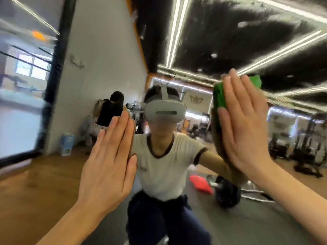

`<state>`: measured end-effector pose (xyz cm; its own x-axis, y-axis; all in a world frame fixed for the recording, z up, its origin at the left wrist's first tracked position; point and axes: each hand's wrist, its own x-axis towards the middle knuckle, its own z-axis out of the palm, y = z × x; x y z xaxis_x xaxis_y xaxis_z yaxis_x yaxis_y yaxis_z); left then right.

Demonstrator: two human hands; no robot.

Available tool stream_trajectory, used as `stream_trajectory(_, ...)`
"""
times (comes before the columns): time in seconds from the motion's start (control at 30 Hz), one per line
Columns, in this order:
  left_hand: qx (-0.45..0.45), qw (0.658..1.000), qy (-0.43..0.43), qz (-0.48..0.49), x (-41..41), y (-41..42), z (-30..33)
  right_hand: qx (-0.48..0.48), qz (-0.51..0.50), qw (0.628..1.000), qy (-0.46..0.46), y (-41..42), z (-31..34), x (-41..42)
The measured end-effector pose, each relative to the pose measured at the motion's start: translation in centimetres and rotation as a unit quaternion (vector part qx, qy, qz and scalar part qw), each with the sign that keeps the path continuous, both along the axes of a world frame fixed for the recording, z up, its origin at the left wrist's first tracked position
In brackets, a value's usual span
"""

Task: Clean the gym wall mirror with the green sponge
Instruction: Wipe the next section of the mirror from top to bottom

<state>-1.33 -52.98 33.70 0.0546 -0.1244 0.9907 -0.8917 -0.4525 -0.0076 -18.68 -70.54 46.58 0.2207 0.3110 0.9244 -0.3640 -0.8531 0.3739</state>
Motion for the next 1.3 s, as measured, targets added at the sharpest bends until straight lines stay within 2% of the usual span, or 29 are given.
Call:
stream_trajectory(0.1, 0.003, 1.0, 0.003, 0.0, 0.0, 0.1, 0.0, -0.091, -0.001, 0.995, 0.042, 5.8, 1.6, 7.2)
stream_trajectory(0.2, 0.005, 1.0, 0.004, -0.004, -0.1, 0.1, 0.0, -0.17, -0.003, 0.98, 0.101, 5.8, 3.2, 7.9)
stream_trajectory(0.27, 0.002, 1.0, 0.003, -0.007, 0.0, 0.2, 0.1, -0.142, -0.012, 0.984, 0.102, 3.0, 3.5, 4.7)
stream_trajectory(0.37, 0.005, 1.0, 0.004, -0.026, -0.2, 0.4, 0.1, -0.044, -0.033, 0.998, 0.044, -0.3, 3.5, 0.1)
stream_trajectory(0.43, 0.001, 0.999, 0.012, -0.034, -0.3, 0.8, -0.2, -0.001, -0.019, 1.0, 0.003, 0.5, 3.4, 1.1)
stream_trajectory(0.5, -0.014, 0.999, 0.03, -0.04, -0.2, 1.3, -1.1, 0.002, -0.007, 1.0, -0.003, 3.0, 2.3, 3.7)
stream_trajectory(0.6, -0.02, 0.998, 0.045, -0.038, 0.3, 1.7, -2.5, -0.104, -0.036, 0.991, 0.082, 4.0, -3.6, 5.2)
stream_trajectory(0.7, -0.019, 0.999, 0.04, -0.027, 0.7, 1.7, -3.1, -0.192, -0.065, 0.959, 0.196, 2.2, -10.8, 3.0)
stream_trajectory(0.8, -0.013, 1.0, 0.026, -0.011, 0.9, 1.6, -3.1, -0.246, -0.059, 0.932, 0.261, 1.6, -9.8, 2.1)
stream_trajectory(0.87, -0.014, 1.0, 0.024, -0.013, 1.0, 1.5, -3.3, -0.239, -0.049, 0.943, 0.225, 2.7, -5.3, 3.8)
stream_trajectory(0.97, -0.018, 1.0, 0.019, -0.012, 1.3, 1.4, -3.4, -0.129, -0.024, 0.988, 0.081, 5.8, 1.6, 7.7)
stream_trajectory(1.03, -0.02, 1.0, 0.016, -0.01, 1.4, 1.3, -3.4, -0.088, -0.022, 0.996, 0.026, 7.3, 1.1, 9.4)
stream_trajectory(1.07, -0.02, 1.0, 0.016, -0.01, 1.4, 1.3, -3.4, -0.099, -0.027, 0.994, 0.035, 7.3, -1.0, 9.6)
stream_trajectory(1.2, -0.02, 0.999, 0.018, -0.025, 1.4, 1.3, -3.5, -0.197, -0.05, 0.959, 0.2, 5.9, -12.3, 6.7)
stream_trajectory(1.3, -0.012, 0.999, 0.021, -0.048, 1.4, 1.7, -3.5, -0.234, -0.057, 0.943, 0.231, 5.5, -10.5, 6.1)
